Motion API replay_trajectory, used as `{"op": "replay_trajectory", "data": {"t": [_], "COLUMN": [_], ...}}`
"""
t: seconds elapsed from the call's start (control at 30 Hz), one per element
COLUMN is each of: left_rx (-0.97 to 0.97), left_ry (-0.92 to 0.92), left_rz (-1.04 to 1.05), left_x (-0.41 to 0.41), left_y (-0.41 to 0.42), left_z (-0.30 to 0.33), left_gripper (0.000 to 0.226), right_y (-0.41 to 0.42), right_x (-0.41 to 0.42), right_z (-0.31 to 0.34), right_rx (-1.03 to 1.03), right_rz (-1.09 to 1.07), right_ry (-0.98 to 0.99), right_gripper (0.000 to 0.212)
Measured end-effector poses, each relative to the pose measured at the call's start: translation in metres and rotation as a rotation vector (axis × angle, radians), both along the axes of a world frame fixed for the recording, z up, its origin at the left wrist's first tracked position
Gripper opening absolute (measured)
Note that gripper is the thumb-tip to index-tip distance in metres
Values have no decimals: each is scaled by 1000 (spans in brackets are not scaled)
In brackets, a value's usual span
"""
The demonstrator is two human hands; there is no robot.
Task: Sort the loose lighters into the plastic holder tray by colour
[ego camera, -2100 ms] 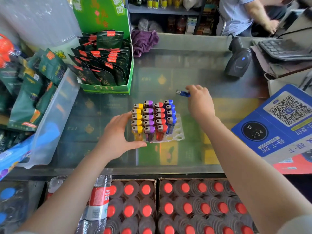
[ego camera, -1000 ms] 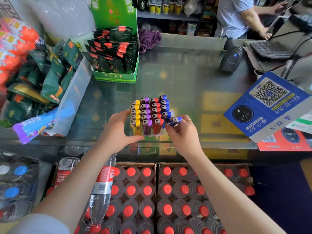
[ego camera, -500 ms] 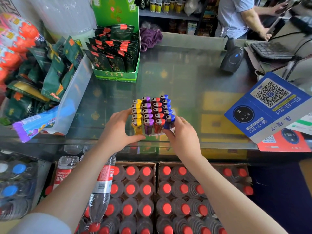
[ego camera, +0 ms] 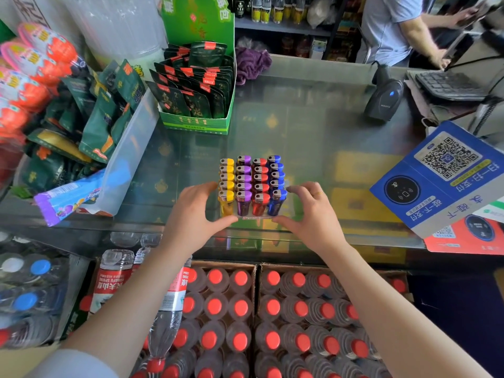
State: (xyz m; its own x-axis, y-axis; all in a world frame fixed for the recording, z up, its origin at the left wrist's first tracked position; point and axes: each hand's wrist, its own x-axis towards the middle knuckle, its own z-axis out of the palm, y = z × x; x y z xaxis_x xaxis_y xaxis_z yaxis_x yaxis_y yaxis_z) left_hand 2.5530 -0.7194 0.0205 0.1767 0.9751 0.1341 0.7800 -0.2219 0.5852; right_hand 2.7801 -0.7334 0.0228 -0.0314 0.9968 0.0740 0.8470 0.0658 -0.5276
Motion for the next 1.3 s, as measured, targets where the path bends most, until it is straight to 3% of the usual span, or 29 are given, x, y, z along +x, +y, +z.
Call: {"op": "replay_trajectory", "data": {"t": [0.13, 0.5, 0.93, 1.3], "left_rx": [131, 171, 271, 241], "left_ry": [102, 216, 0, 42], "left_rz": [44, 191, 137, 156], "left_x": [-9, -55, -71, -68], "left_y": [3, 16, 14, 8], "left_z": [0, 23, 41, 51], "left_gripper": [38, 23, 24, 22], "right_y": [10, 67, 117, 110], "right_x": [-14, -80, -128, -127], "right_z": [1, 2, 5, 12], "right_rx": [-47, -58, -100, -125], "right_rz": [39, -23, -94, -87], "right_ry": [-74, -142, -54, -37], "right_gripper": [60, 57, 55, 62]}}
